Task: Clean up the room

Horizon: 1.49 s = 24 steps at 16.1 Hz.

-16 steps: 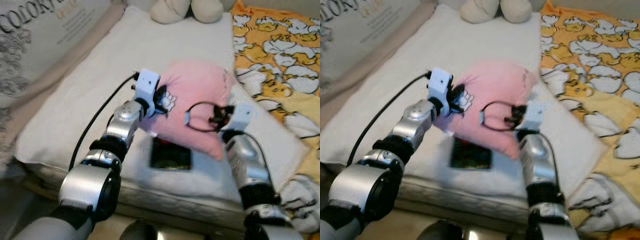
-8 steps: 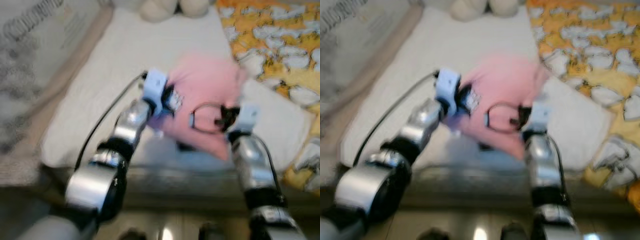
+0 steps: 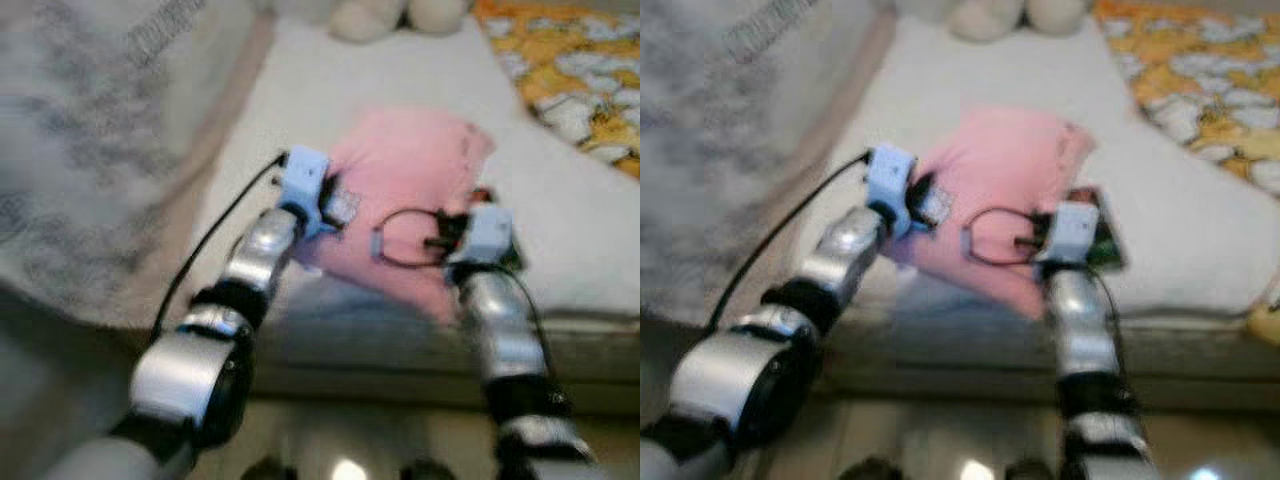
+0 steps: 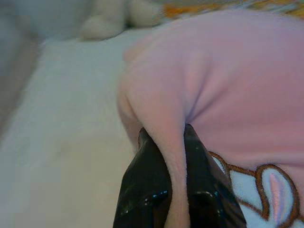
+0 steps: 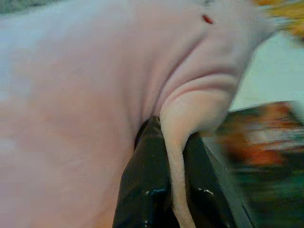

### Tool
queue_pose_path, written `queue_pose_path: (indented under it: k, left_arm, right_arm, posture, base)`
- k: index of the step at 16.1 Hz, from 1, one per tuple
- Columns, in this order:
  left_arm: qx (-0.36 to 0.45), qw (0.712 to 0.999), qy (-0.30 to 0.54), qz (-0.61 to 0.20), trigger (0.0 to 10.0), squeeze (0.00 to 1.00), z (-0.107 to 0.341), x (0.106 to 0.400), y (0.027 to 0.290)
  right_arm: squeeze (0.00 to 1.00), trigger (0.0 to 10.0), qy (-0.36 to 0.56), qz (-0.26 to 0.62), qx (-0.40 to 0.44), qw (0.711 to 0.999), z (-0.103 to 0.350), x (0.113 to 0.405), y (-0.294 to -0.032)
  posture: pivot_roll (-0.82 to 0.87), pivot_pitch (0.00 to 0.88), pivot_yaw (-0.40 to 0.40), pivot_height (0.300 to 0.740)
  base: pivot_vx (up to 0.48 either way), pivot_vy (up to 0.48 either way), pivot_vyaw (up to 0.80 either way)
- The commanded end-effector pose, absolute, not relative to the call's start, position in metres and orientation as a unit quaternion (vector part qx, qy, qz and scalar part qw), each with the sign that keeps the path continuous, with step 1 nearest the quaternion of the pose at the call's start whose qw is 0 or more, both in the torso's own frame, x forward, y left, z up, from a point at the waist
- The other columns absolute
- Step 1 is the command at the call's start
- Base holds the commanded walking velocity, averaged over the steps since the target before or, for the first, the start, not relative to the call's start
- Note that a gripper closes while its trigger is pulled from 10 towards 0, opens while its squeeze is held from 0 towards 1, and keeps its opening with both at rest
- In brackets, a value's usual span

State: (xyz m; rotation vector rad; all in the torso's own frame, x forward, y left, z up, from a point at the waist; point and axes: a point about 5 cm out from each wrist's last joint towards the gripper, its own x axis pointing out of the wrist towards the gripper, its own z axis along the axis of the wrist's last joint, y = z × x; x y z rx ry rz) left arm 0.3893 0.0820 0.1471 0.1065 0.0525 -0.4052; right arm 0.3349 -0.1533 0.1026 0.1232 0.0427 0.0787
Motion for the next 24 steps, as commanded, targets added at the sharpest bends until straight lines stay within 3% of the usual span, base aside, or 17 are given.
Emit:
queue_pose_path:
  k: [1, 20, 22, 24]
  left_arm:
    - [0.03, 0.983, 0.002, -0.18, 10.0, 0.0, 0.16, 0.393, 0.083]
    - [0.037, 0.992, 0.034, -0.116, 10.0, 0.0, 0.157, 0.397, 0.083]
    - [0.021, 0.994, 0.051, -0.097, 10.0, 0.0, 0.155, 0.397, 0.083]
    - [0.021, 0.995, 0.076, -0.055, 10.0, 0.0, 0.147, 0.396, 0.084]
  right_arm:
    - [0.0, 10.0, 0.001, 0.026, 0.05, 0.998, 0.113, 0.338, -0.164]
    - [0.0, 10.0, 0.036, 0.032, 0.034, 0.998, 0.102, 0.336, -0.164]
    - [0.0, 10.0, 0.058, 0.056, 0.001, 0.997, 0.101, 0.341, -0.166]
    - [0.0, 10.0, 0.138, 0.135, -0.098, 0.976, 0.091, 0.355, -0.169]
  posture:
    - [-0.14, 0.0, 0.094, 0.74]
    - [-0.14, 0.0, 0.088, 0.74]
    - [-0.14, 0.0, 0.092, 0.74]
    - [-0.13, 0.0, 0.097, 0.74]
  base:
    - [0.0, 0.0, 0.0]
    - [0.455, 0.0, 0.07]
    - [0.48, 0.0, 0.0]
    - [0.48, 0.0, 0.0]
